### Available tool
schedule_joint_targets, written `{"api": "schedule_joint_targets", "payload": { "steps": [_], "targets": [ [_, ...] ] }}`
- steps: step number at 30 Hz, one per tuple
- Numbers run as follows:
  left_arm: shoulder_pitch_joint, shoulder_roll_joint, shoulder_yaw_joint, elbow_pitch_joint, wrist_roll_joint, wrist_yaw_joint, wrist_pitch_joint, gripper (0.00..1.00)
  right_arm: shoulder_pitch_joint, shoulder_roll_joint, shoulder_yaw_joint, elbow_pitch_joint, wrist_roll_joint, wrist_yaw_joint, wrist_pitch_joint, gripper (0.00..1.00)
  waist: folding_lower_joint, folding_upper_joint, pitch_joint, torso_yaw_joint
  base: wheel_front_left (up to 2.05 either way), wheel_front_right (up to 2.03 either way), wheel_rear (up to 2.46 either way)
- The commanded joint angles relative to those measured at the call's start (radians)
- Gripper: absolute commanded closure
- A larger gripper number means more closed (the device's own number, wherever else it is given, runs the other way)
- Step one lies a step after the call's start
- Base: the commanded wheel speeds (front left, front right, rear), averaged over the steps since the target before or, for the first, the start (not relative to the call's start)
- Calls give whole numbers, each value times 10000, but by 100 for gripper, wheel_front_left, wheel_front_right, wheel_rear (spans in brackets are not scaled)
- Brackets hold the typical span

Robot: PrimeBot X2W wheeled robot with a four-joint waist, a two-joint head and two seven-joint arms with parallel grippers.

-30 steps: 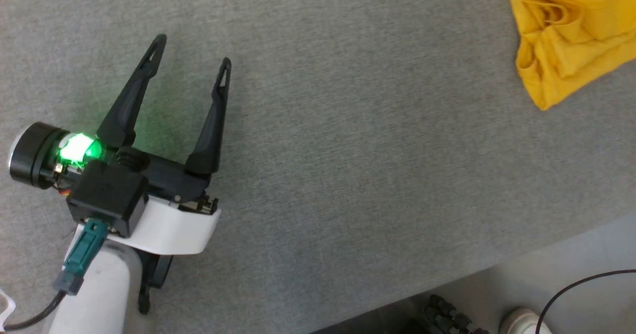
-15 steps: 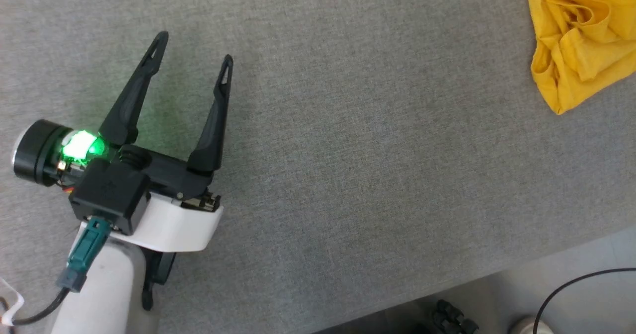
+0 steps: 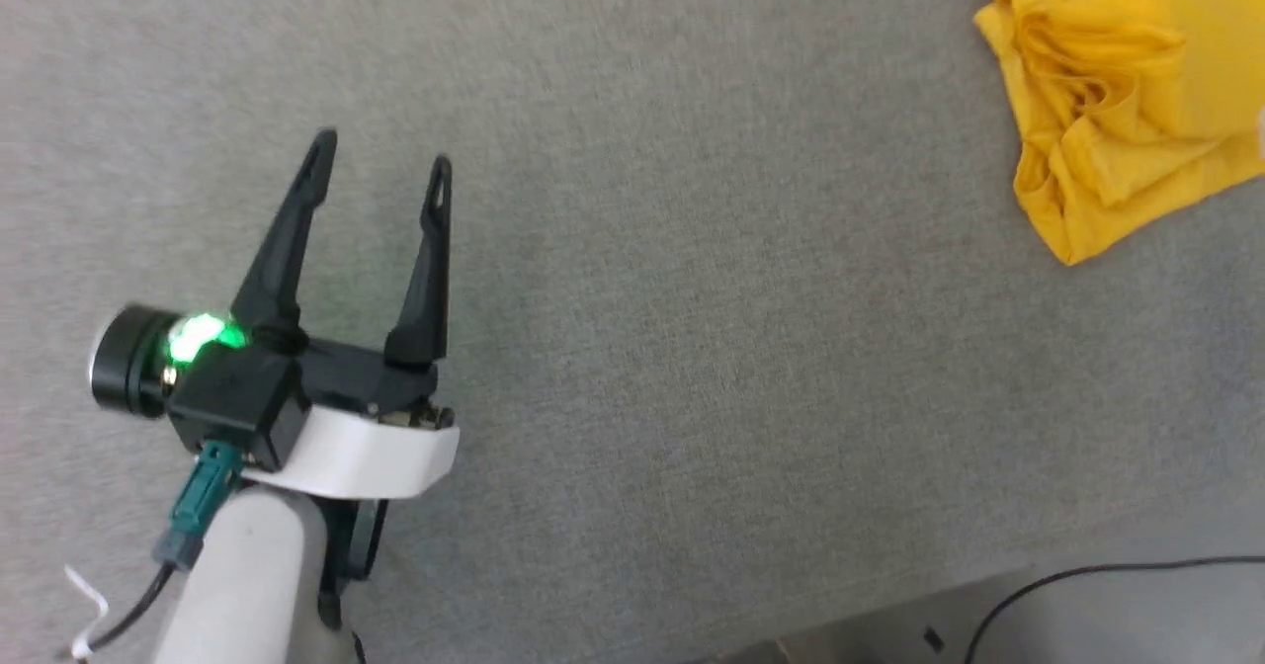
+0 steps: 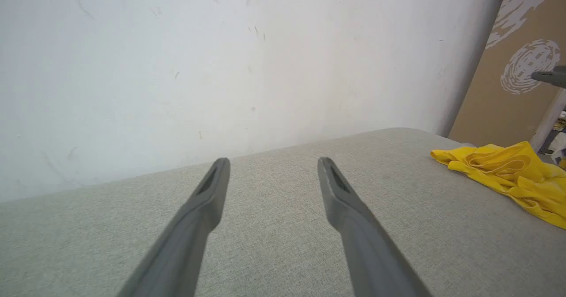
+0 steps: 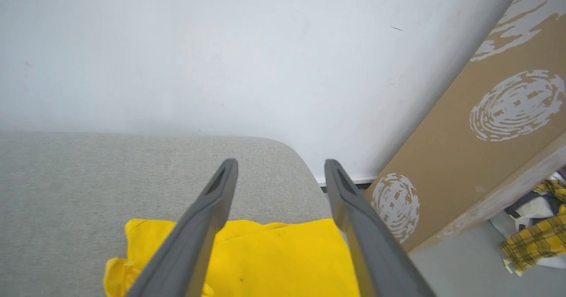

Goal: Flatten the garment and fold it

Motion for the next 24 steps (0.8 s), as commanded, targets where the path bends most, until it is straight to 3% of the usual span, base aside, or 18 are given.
{"api": "schedule_joint_targets", "payload": {
  "steps": [1, 13, 24],
  "targets": [
    [159, -37, 72, 79, -70, 94, -99, 0, 306, 163, 66, -193, 129, -21, -63, 0, 2, 0, -917, 423, 0, 0, 0],
    [997, -665, 460, 788, -607, 600, -638, 0, 3292, 1587, 467, -2698, 632, -21, -304, 0, 2, 0, -2550, 1433, 0, 0, 0],
    [1695, -1099, 649, 982, -642, 785, -694, 0, 5919, 2154, 452, -4351, 410, -21, -579, 0, 2, 0, -3458, 2453, 0, 0, 0]
  ]
}}
